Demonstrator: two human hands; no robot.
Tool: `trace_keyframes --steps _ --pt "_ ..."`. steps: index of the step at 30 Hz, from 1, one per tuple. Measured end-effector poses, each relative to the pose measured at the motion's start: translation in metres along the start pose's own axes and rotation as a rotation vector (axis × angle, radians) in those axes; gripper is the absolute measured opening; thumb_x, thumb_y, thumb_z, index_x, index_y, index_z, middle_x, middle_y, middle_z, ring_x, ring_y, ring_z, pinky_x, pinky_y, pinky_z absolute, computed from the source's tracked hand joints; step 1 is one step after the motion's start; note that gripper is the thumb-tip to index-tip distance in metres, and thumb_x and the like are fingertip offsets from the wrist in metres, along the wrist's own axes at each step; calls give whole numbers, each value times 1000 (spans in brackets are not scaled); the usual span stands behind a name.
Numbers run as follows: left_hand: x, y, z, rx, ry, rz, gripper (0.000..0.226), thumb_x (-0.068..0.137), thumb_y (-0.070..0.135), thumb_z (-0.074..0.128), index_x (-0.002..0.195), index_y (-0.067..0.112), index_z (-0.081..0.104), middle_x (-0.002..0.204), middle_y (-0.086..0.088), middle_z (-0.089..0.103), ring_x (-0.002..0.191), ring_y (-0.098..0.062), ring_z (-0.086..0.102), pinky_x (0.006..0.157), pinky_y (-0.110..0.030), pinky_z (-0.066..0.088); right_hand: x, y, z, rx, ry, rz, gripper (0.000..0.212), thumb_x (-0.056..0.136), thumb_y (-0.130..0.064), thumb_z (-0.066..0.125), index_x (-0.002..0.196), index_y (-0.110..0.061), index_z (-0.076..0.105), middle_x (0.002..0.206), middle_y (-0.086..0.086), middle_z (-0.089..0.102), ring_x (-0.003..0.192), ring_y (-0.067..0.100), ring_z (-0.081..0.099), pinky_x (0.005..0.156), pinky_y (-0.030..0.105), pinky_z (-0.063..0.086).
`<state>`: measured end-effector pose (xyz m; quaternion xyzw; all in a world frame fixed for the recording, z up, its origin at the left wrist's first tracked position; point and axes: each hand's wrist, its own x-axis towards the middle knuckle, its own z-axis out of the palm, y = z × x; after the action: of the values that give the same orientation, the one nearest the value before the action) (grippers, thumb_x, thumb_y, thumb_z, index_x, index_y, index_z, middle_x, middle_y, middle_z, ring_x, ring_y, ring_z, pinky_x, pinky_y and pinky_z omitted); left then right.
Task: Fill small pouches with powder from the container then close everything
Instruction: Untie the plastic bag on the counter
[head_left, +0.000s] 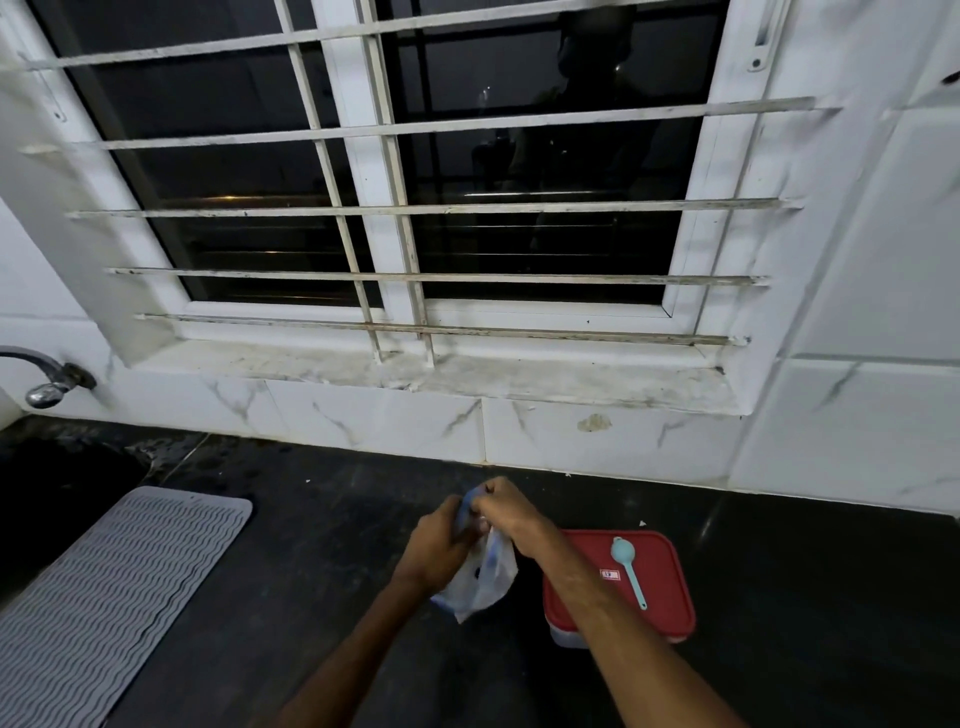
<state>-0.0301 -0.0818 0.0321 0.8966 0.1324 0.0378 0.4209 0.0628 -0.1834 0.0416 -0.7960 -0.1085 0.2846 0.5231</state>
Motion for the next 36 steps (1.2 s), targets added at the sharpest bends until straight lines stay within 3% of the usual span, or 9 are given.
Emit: trace_keyframes --steps 5,12,15,19,22,25,27,30,36 --pt "5 -1 8 -305 146 -338 11 91 10 59 86 7 68 83 -12 71 77 -25 68 80 -48 58 -2 15 -8 -152 129 -135 41 77 -27 80 108 -11 58 98 3 60 89 17 60 69 22 46" --pt "6 29 5 -951 25 -644 23 94 1 43 95 -9 65 93 -26 68 85 -36 66 69 -43 56 -12 27 0 -404 509 -234 12 90 -22 64 97 -14 68 101 6 63 95 22 55 81 32 44" --pt "4 36 0 -1008 -15 -649 30 93 1 36 82 -5 63 71 -19 67 71 -31 62 58 -34 52 -12 10 -3 -149 444 -77 20 94 -16 56 84 -8 71 86 9 70 80 20 61 69 27 43" --pt "-1 27 -11 -1166 -187 -542 40 95 21 36 103 -6 65 82 -22 70 74 -32 69 74 -39 56 -6 -7 -10 493 216 301 26 95 -8 49 70 -8 59 70 10 59 62 24 57 58 30 48" --pt "-4 12 -15 -984 -368 -326 49 98 42 47 123 2 62 113 -23 68 106 -38 65 99 -48 49 -5 -11 -12 448 201 290 27 91 -3 49 66 -8 56 65 10 54 59 24 54 54 26 44" --pt "-4 5 -14 -522 -193 -120 76 68 55 80 125 15 50 113 -9 68 98 -20 69 86 -34 58 -9 -12 -3 310 181 145 25 96 -13 54 72 -11 58 67 6 58 59 16 57 51 20 44" --pt "-3 4 -14 -222 5 0 54 80 39 76 124 29 46 103 11 64 90 -3 65 76 -18 53 -7 -7 3 150 165 31 28 99 -26 53 73 -15 54 72 4 58 63 14 56 56 22 43" --pt "4 -2 -13 155 155 58 10 97 26 53 100 23 62 92 9 62 84 -11 64 76 -30 53 -8 0 10 -205 200 -179 25 98 -38 53 87 -16 54 88 1 58 82 16 55 73 28 40" --pt "13 -19 -1 -118 259 -241 27 102 20 42 107 6 64 109 -12 66 97 -22 61 86 -31 45 -27 11 30 -632 325 -402 37 94 -47 51 125 -28 55 125 -2 48 115 18 43 91 38 47"
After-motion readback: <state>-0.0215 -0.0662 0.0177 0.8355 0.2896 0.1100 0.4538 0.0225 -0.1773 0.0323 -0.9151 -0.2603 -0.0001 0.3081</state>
